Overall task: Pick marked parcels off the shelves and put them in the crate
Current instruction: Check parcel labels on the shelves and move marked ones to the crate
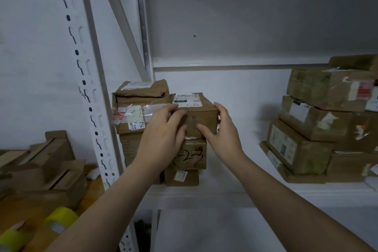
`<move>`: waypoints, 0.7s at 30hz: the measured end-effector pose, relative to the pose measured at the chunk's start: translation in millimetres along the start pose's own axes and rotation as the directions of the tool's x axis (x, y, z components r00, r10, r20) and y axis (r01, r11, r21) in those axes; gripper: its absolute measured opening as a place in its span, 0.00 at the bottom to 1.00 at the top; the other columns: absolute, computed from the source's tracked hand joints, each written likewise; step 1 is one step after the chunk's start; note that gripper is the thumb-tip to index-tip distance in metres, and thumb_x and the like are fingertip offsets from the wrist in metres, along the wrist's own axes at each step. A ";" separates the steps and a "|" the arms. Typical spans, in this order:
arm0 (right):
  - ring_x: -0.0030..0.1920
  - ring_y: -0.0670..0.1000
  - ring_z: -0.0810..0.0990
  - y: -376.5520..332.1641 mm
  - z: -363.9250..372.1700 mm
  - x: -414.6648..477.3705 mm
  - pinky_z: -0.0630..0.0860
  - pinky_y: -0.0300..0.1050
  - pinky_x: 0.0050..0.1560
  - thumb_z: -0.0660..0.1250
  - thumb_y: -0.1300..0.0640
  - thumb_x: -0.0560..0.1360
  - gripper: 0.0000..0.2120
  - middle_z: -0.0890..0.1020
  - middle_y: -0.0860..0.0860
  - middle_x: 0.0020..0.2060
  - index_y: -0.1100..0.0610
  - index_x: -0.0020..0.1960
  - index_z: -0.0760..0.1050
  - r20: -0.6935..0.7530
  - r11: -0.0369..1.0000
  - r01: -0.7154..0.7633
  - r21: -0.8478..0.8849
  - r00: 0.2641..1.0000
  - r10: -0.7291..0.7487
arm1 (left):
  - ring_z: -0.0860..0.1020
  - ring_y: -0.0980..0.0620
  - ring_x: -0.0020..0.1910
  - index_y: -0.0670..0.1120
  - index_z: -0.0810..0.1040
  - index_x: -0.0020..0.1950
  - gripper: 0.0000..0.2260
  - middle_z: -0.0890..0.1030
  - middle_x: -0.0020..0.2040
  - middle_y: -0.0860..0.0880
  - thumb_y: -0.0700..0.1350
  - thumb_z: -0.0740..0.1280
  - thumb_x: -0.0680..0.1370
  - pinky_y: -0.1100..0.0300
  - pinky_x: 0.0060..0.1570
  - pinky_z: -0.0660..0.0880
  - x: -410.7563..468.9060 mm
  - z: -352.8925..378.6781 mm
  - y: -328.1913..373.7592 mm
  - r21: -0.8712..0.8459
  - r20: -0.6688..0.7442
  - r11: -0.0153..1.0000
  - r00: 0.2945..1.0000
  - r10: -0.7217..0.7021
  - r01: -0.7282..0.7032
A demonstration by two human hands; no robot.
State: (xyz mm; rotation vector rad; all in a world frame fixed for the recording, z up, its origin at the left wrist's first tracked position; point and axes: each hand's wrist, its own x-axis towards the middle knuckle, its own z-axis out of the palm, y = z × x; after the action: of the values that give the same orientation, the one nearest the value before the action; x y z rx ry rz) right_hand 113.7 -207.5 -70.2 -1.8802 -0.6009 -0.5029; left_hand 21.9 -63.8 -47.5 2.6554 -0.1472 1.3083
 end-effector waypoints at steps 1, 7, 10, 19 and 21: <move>0.67 0.49 0.69 0.1 -1.2 -0.5 0.71 0.53 0.65 0.71 0.48 0.72 0.36 0.70 0.49 0.68 0.49 0.74 0.57 0.004 1.000 0.003 -0.025 1.000 -0.003 | 0.71 0.45 0.62 0.43 0.77 0.62 0.15 0.75 0.62 0.43 0.42 0.68 0.75 0.58 0.59 0.65 1.1 -0.4 1.6 -0.003 -0.010 1.000 1.000 0.017 -0.017; 0.68 0.49 0.66 1.1 -31.6 -7.8 0.69 0.50 0.65 0.65 0.48 0.77 0.29 0.65 0.48 0.70 0.48 0.74 0.58 0.038 0.984 0.062 -0.165 0.998 -0.057 | 0.73 0.45 0.59 0.43 0.77 0.61 0.13 0.76 0.60 0.43 0.43 0.67 0.76 0.55 0.56 0.70 14.3 2.5 21.4 -0.052 -0.016 0.993 0.994 0.107 -0.107; 0.67 0.51 0.68 9.6 -62.2 -8.4 0.68 0.48 0.66 0.64 0.56 0.78 0.18 0.70 0.51 0.67 0.53 0.67 0.70 0.025 0.937 0.167 -0.307 0.985 -0.168 | 0.75 0.44 0.57 0.43 0.78 0.59 0.12 0.77 0.58 0.43 0.43 0.65 0.76 0.52 0.53 0.73 22.8 10.3 38.2 -0.058 -0.031 0.982 0.983 0.180 -0.181; 0.65 0.55 0.69 37.9 -190.9 -7.1 0.64 0.44 0.62 0.65 0.61 0.76 0.11 0.74 0.55 0.64 0.58 0.58 0.78 -0.114 0.811 0.099 -0.576 0.973 -0.200 | 0.77 0.40 0.57 0.44 0.79 0.58 0.14 0.78 0.59 0.42 0.46 0.66 0.74 0.49 0.49 0.76 55.5 74.3 126.1 -0.139 0.006 0.947 0.956 0.292 -0.289; 0.66 0.54 0.68 46.3 -219.3 -4.0 0.66 0.48 0.65 0.65 0.61 0.76 0.12 0.73 0.54 0.64 0.58 0.59 0.77 -0.158 0.803 0.063 -0.593 0.968 -0.193 | 0.77 0.39 0.56 0.43 0.78 0.58 0.14 0.78 0.59 0.41 0.44 0.69 0.73 0.50 0.49 0.76 66.7 90.7 153.6 -0.163 0.011 0.939 0.952 0.307 -0.302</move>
State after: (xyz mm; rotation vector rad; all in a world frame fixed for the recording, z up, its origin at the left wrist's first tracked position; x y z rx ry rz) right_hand 124.4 -427.2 -26.6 -2.3295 -0.4595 -1.0636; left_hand 107.3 -233.2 -31.2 2.5926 -0.6642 1.2687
